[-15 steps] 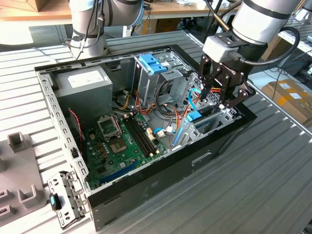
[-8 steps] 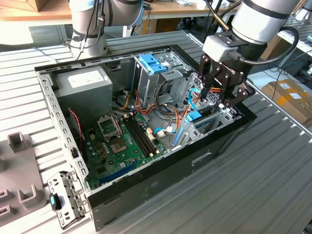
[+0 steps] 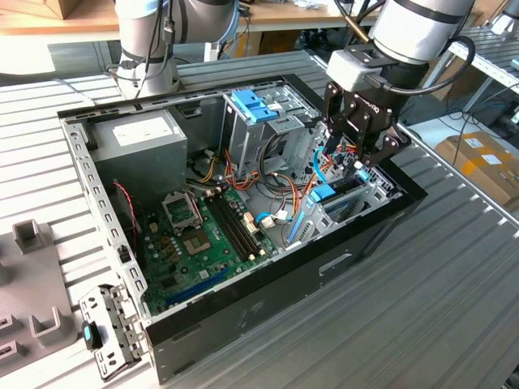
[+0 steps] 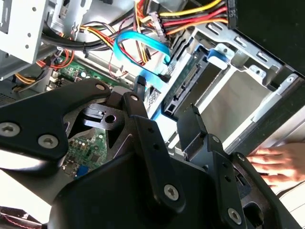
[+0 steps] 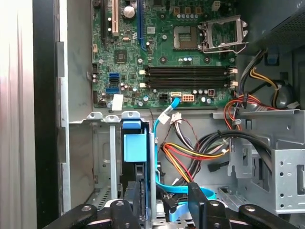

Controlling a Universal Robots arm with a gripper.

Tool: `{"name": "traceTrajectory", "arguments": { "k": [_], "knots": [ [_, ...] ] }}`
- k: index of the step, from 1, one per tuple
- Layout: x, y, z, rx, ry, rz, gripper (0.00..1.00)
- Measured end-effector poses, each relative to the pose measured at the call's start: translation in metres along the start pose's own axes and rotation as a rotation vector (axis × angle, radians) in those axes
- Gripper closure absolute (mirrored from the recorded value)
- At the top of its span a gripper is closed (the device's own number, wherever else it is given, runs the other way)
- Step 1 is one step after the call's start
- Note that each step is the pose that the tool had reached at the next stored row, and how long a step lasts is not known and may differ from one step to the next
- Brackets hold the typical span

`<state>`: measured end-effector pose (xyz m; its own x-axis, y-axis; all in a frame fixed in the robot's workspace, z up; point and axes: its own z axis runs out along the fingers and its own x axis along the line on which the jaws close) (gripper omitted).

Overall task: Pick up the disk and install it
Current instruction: 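Insert the first disk wire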

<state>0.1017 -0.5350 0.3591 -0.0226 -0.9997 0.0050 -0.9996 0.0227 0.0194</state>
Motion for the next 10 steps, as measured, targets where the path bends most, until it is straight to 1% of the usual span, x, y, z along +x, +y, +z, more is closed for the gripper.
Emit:
{"name": "traceTrajectory", "arguments": {
  "k": [1,2,5,9,10],
  "knots": [
    [-0.0007,-0.0007,0.0002,-0.0006,0.0000,0.000,0.45],
    [-0.0012,-0.0036,0.0007,-0.0030,0.0000,0.000,0.45],
    [-0.0022,-0.0094,0.0010,-0.0085,0.0002,0.000,0.45],
    [-0.0026,-0.0132,0.0015,-0.0123,0.0002,0.000,0.45],
    [-0.0026,-0.0150,0.0022,-0.0158,0.0005,0.000,0.45]
  ]
}}
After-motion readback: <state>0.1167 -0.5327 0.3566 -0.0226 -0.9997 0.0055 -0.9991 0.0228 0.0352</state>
